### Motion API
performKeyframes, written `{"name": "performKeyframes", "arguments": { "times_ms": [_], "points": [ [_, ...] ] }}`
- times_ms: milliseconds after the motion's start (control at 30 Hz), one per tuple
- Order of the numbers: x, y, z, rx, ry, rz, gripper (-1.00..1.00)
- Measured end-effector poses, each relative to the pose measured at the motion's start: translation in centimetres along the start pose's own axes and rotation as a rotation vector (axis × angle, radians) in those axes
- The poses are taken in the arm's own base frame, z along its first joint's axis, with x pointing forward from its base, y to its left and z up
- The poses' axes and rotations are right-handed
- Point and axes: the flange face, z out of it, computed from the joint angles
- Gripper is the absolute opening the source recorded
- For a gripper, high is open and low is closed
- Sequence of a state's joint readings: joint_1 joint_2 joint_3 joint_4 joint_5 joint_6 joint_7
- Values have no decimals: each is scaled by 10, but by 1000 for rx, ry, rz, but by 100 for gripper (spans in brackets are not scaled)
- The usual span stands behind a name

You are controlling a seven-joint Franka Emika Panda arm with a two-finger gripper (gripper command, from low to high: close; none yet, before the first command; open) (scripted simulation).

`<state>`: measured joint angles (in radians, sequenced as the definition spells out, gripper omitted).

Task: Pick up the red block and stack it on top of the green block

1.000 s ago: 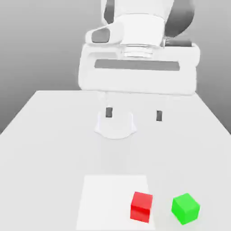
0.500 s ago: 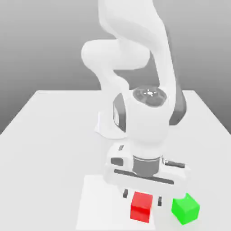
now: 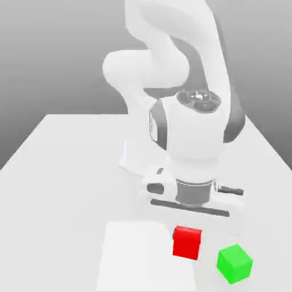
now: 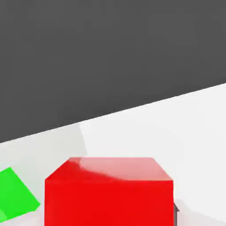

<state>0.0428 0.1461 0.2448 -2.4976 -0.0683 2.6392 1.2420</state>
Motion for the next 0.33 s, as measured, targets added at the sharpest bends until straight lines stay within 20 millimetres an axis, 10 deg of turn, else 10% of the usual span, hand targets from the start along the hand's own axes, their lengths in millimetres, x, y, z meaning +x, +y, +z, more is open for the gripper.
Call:
{"name": "performKeyframes", "arguments": {
  "times_ms": [200, 233, 333],
  "points": [
    [-43, -27, 31, 0, 3, -129, -100],
    [-44, -27, 42, 0, 2, -131, 100],
    [-44, -27, 42, 0, 2, -131, 100]
  ]
}}
